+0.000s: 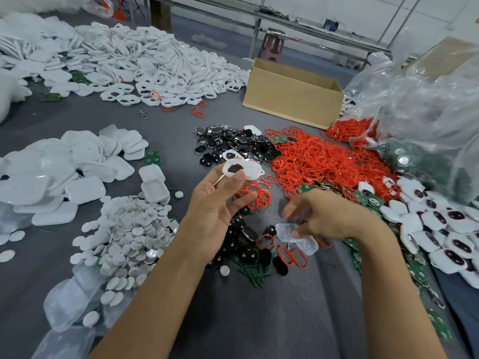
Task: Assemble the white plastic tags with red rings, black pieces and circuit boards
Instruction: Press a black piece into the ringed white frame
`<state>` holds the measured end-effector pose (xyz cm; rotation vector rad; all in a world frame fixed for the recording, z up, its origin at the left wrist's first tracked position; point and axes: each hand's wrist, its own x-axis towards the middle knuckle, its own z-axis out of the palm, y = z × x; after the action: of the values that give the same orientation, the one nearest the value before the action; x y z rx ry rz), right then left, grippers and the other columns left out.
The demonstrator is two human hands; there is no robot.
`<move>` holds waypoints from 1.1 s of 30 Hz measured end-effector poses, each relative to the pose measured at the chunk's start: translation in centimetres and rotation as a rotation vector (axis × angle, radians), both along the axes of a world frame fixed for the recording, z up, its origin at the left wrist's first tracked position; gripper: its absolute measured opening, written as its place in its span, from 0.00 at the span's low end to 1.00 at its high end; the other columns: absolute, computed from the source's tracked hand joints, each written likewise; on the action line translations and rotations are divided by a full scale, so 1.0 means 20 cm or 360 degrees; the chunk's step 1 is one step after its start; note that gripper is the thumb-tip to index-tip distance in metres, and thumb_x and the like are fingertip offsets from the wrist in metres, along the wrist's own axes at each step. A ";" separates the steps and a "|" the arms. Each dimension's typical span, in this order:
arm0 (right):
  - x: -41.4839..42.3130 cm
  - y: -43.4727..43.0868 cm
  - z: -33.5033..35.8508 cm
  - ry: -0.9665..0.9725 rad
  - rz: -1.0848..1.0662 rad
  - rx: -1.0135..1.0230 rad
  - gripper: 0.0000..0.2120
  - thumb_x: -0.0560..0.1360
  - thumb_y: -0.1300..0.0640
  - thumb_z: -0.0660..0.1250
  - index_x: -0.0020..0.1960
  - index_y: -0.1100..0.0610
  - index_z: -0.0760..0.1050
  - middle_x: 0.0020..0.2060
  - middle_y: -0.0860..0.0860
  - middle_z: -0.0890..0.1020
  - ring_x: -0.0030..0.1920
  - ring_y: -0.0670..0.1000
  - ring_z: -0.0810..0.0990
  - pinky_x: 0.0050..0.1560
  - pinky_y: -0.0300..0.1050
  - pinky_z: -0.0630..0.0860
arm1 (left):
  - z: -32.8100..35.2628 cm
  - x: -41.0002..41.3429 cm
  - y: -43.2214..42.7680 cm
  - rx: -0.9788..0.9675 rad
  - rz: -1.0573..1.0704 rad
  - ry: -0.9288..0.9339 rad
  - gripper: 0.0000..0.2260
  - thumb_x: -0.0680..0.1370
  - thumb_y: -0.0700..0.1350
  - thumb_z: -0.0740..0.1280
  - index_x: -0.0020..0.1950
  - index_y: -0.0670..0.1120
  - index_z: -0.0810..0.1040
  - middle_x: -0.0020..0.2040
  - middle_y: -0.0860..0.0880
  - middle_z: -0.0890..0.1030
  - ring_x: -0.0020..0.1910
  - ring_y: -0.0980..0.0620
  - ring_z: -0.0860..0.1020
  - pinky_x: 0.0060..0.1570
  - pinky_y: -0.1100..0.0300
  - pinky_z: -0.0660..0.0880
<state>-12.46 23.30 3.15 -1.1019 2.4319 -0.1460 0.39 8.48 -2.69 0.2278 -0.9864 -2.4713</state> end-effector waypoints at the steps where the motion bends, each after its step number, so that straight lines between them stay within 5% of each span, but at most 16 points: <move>1: 0.00 -0.01 -0.02 0.0005 -0.0017 0.0082 0.13 0.69 0.60 0.75 0.52 0.53 0.80 0.47 0.48 0.81 0.35 0.39 0.76 0.30 0.27 0.67 | 0.00 0.00 0.00 0.0005 -0.0005 -0.0003 0.20 0.70 0.43 0.69 0.61 0.41 0.75 0.53 0.46 0.82 0.52 0.50 0.80 0.49 0.59 0.81; 6: 0.00 -0.02 -0.04 -0.0047 -0.0107 0.0119 0.08 0.71 0.62 0.73 0.39 0.53 0.76 0.35 0.49 0.79 0.34 0.49 0.76 0.33 0.39 0.70 | 0.02 0.01 0.01 -0.0009 -0.0033 -0.0027 0.28 0.68 0.42 0.70 0.67 0.35 0.71 0.55 0.43 0.81 0.49 0.49 0.81 0.54 0.56 0.80; 9: -0.01 0.02 0.02 -0.0310 -0.0233 -0.0357 0.09 0.70 0.66 0.74 0.37 0.56 0.76 0.33 0.53 0.80 0.34 0.50 0.77 0.38 0.42 0.72 | 0.03 0.01 0.02 -0.0023 -0.0058 -0.0036 0.28 0.68 0.41 0.70 0.67 0.35 0.71 0.56 0.42 0.81 0.46 0.51 0.82 0.55 0.54 0.80; 16: 0.03 0.04 0.13 -0.0674 -0.0405 -0.1264 0.06 0.69 0.66 0.72 0.45 0.59 0.81 0.30 0.54 0.81 0.28 0.46 0.74 0.29 0.33 0.70 | 0.00 0.00 0.02 -0.0110 -0.0117 -0.0072 0.21 0.66 0.39 0.71 0.57 0.38 0.74 0.53 0.44 0.85 0.46 0.51 0.84 0.49 0.58 0.82; 23: 0.09 -0.01 0.15 -0.0347 -0.0439 -0.1593 0.05 0.68 0.66 0.75 0.40 0.59 0.82 0.30 0.52 0.83 0.29 0.46 0.79 0.32 0.34 0.75 | -0.03 -0.01 0.03 -0.0260 -0.0179 -0.0163 0.21 0.65 0.39 0.74 0.58 0.39 0.76 0.54 0.40 0.84 0.50 0.46 0.83 0.49 0.59 0.81; 29: 0.20 -0.12 0.11 0.0213 -0.0239 -0.1432 0.05 0.67 0.63 0.77 0.38 0.56 0.84 0.31 0.50 0.83 0.31 0.47 0.80 0.36 0.41 0.78 | -0.03 -0.02 0.03 -0.0247 -0.0096 -0.0081 0.19 0.65 0.35 0.77 0.54 0.41 0.78 0.45 0.44 0.85 0.44 0.49 0.84 0.47 0.58 0.81; 33: 0.24 -0.15 0.11 0.0319 -0.0128 -0.1271 0.05 0.67 0.65 0.76 0.42 0.58 0.85 0.35 0.50 0.83 0.35 0.45 0.80 0.40 0.34 0.76 | -0.02 -0.01 0.03 -0.0200 -0.0051 -0.0050 0.21 0.64 0.38 0.77 0.55 0.41 0.78 0.45 0.44 0.86 0.43 0.51 0.84 0.45 0.60 0.81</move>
<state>-7.74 20.29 5.37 -1.3709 2.6540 -1.1608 0.21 9.01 -3.05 0.2118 -1.1626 -2.4301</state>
